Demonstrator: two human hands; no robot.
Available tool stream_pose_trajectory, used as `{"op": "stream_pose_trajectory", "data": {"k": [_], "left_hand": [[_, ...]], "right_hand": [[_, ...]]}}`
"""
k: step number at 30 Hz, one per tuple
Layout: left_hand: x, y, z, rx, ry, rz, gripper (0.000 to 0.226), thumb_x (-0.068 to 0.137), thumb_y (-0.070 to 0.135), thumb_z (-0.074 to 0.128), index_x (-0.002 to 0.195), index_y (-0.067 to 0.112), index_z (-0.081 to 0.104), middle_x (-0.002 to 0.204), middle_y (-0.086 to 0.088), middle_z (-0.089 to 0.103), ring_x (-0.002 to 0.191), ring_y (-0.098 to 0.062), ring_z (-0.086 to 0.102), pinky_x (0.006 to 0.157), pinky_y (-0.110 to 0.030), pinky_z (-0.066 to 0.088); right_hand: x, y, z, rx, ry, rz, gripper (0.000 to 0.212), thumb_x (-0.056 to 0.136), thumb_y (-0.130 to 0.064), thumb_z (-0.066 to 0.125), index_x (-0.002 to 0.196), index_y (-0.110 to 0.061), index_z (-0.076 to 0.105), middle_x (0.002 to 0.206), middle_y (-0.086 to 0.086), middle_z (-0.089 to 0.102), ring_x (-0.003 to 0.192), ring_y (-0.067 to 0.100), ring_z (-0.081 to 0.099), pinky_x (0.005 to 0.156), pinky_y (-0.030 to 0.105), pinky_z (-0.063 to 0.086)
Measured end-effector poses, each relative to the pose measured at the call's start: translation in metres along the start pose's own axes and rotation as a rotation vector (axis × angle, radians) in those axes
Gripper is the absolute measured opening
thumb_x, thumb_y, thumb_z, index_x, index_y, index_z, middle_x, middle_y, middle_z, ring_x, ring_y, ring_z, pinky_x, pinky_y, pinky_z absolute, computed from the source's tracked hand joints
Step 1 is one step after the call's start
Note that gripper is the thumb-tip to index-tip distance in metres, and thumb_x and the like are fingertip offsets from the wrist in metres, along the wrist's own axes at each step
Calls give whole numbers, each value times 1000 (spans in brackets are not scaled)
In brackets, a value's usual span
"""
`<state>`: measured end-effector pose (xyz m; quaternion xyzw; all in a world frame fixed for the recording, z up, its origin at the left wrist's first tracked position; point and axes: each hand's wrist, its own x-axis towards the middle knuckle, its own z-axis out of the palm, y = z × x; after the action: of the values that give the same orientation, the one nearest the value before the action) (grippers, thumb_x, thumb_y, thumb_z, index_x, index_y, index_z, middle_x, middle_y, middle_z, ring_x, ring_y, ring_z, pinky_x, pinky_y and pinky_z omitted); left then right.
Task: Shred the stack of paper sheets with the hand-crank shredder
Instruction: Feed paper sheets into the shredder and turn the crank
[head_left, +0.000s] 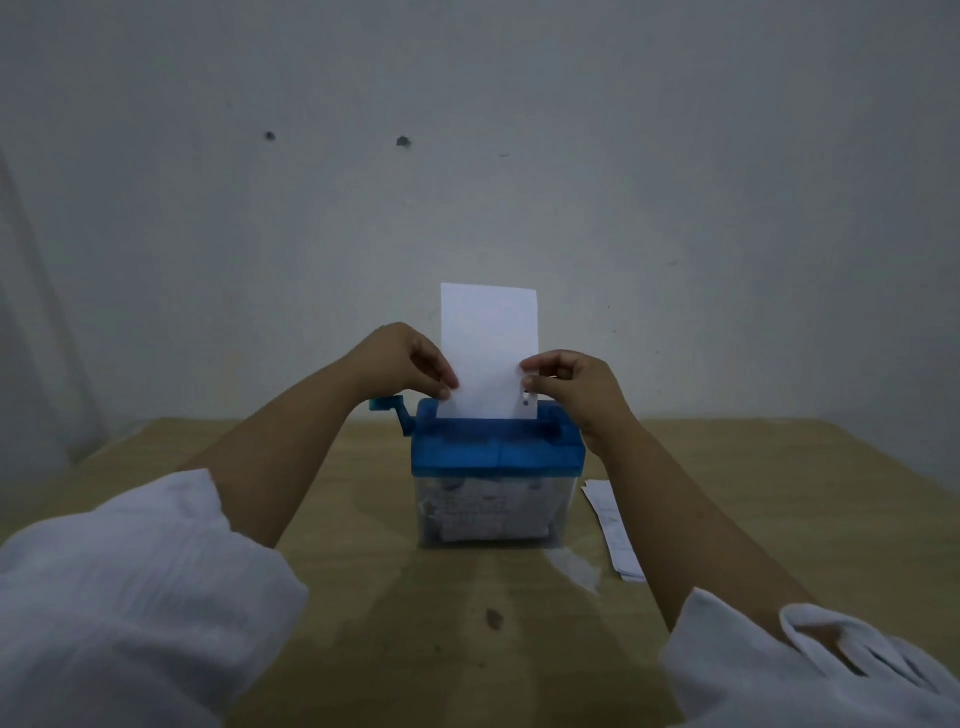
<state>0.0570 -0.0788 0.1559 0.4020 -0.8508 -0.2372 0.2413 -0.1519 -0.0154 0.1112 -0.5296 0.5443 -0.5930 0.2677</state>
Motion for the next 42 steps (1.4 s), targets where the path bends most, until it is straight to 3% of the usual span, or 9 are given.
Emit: {"op": "stream_pose_trajectory", "data": {"k": [9, 13, 18, 24, 28, 33, 35, 38, 42], "left_hand": [[-1, -3, 3, -5, -25, -4, 14, 74, 5, 77, 86, 12, 74, 81, 1, 71, 72, -3, 64, 77, -14, 47], [-5, 1, 3, 121, 21, -28, 22, 80, 16, 73, 101, 18, 69, 103, 1, 68, 89, -7, 62, 84, -21, 46], [-18, 6, -9, 537, -15, -261, 50, 83, 49, 63, 108, 6, 66, 104, -7, 66, 95, -21, 60, 79, -31, 46], [-37, 16, 3, 619, -217, -314, 38, 102, 25, 37, 124, -2, 52, 123, -14, 56, 98, -21, 51, 80, -26, 37], [-44, 18, 17, 713, -298, -332, 32, 102, 8, 31, 125, -2, 50, 101, -10, 52, 89, -17, 48, 75, -24, 35], [-41, 10, 14, 694, -332, -309, 18, 95, 21, 53, 90, 4, 59, 69, -1, 47, 68, -13, 47, 57, -21, 37], [-40, -1, 17, 563, -381, -352, 21, 87, 25, 66, 77, 9, 57, 80, -4, 61, 71, -14, 58, 72, -24, 49], [-43, -17, 30, 422, -381, -397, 19, 80, 24, 74, 79, 9, 61, 91, -7, 68, 81, -16, 65, 84, -28, 51], [-43, -30, 43, 340, -308, -408, 29, 79, 22, 75, 95, -1, 68, 77, -3, 64, 79, -15, 63, 81, -26, 49]], "right_hand": [[3, 8, 0, -44, 8, 22, 36, 82, -12, 69, 113, -18, 52, 97, -1, 66, 84, 9, 63, 67, 10, 46], [4, 11, -3, -85, 5, 28, 29, 82, -15, 70, 108, -7, 60, 96, 3, 67, 87, 15, 63, 77, 16, 48], [-2, 13, 2, -103, -18, 13, 13, 85, -15, 67, 92, -3, 65, 80, -2, 64, 70, 3, 57, 55, 4, 44], [-6, 15, 3, -217, -62, 63, 23, 88, -25, 63, 79, -4, 58, 70, 5, 51, 61, 10, 44, 53, 15, 37], [-9, 20, 4, -236, -78, 55, 25, 88, -27, 64, 79, -4, 57, 73, 12, 43, 62, 15, 38, 54, 21, 32], [-9, 25, 5, -232, -71, 63, 27, 87, -30, 64, 79, -5, 56, 75, 13, 45, 66, 20, 42, 55, 21, 35], [-9, 27, 6, -248, -64, 56, 30, 88, -30, 63, 81, -2, 57, 77, 14, 51, 66, 16, 47, 57, 19, 39], [-8, 30, 7, -265, -42, 11, 28, 89, -31, 62, 95, -4, 63, 92, 10, 62, 76, 13, 54, 67, 21, 44], [-6, 35, 7, -294, -31, -34, 25, 91, -32, 59, 105, -12, 59, 100, 0, 61, 86, 11, 55, 70, 16, 45]]}}
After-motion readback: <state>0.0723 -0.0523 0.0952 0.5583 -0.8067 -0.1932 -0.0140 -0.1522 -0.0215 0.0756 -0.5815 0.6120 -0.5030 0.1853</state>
